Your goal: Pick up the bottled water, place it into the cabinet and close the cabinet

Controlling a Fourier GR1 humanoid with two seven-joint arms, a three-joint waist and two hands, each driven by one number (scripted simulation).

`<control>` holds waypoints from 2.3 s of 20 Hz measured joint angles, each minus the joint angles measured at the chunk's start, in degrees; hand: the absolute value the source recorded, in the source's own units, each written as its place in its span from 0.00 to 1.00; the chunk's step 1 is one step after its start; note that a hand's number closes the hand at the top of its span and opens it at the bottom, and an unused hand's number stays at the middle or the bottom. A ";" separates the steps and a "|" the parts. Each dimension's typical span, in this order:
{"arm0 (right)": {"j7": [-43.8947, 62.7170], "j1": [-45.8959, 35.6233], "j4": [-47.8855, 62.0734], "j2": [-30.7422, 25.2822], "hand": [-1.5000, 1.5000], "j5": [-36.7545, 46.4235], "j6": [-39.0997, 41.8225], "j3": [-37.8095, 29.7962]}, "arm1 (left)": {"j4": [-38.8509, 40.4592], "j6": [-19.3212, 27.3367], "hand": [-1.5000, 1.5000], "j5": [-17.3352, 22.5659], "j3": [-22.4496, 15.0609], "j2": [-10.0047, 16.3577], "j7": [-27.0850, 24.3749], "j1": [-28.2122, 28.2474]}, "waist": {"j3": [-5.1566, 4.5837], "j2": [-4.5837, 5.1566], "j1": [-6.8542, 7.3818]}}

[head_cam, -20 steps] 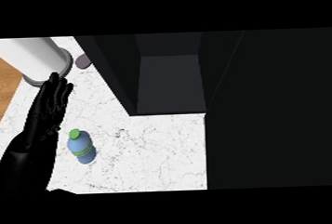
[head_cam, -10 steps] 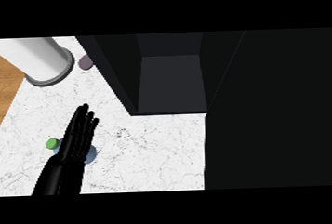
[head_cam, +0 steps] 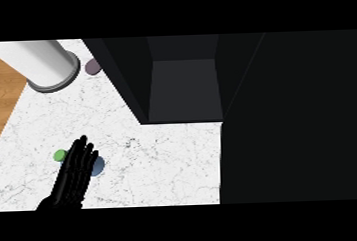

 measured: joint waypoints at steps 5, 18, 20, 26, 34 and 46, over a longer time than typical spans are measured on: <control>-0.31 1.74 -1.09 -0.01 0.00 -0.06 1.21 0.09 | -1.33 -0.14 0.00 1.00 0.01 1.83 -3.48 4.92 | -0.01 0.00 0.10; -6.56 5.93 1.04 1.13 0.00 2.74 5.35 1.03 | 1.24 -1.75 0.00 6.29 7.59 3.91 -9.80 5.46 | -0.02 0.04 0.00; -7.64 6.83 1.36 1.10 0.00 2.90 6.16 1.18 | 2.11 -2.30 0.00 7.75 10.11 4.49 -9.99 4.76 | -0.03 0.03 -0.04; -9.49 8.08 1.66 1.56 0.00 4.76 6.47 3.06 | 7.60 -5.89 0.00 11.45 16.55 6.56 -14.76 4.13 | -0.03 0.05 -0.03; -10.63 9.95 1.16 1.28 0.00 4.73 7.73 3.19 | 19.40 -9.84 0.00 12.74 23.33 8.74 -19.45 -0.92 | -0.03 0.07 -0.21; -13.33 12.90 1.15 1.10 0.00 5.37 9.42 4.11 | 40.24 -14.29 0.00 14.95 30.23 9.59 -23.91 -10.88 | -0.03 0.10 -0.38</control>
